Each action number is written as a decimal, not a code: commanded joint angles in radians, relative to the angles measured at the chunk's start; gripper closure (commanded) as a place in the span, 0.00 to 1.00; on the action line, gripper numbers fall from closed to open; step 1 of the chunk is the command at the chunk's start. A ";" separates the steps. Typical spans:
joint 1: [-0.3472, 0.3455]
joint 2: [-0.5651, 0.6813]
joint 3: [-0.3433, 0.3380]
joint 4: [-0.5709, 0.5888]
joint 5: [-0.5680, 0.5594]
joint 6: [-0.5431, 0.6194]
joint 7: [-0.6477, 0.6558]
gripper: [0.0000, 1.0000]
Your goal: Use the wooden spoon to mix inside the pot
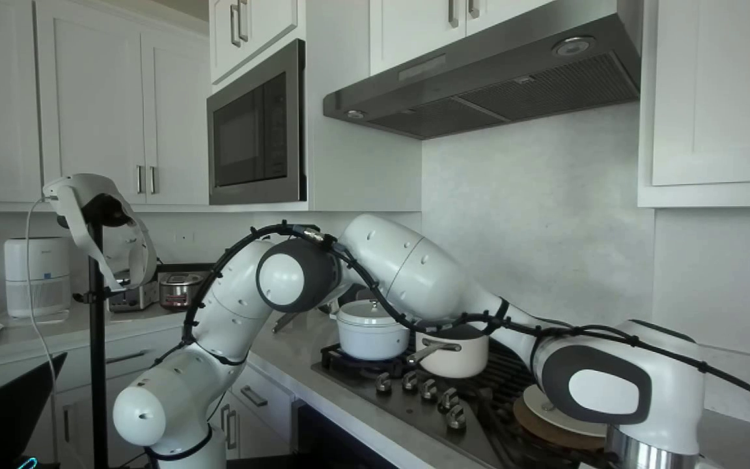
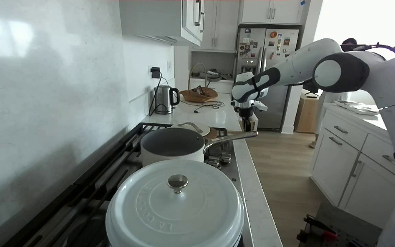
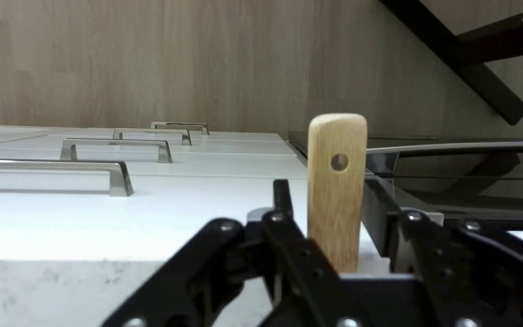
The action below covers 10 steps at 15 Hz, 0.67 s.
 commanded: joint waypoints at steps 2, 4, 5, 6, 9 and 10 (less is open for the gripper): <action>-0.002 -0.006 0.004 0.005 -0.001 0.001 0.029 0.17; -0.002 -0.010 0.002 0.011 -0.004 -0.007 0.032 0.02; -0.002 -0.013 0.000 0.014 -0.006 -0.011 0.037 0.00; 0.000 -0.018 -0.003 0.019 -0.013 -0.022 0.038 0.00; 0.002 -0.051 -0.015 0.036 -0.044 -0.083 0.023 0.00; 0.001 -0.068 -0.017 0.037 -0.050 -0.096 0.020 0.00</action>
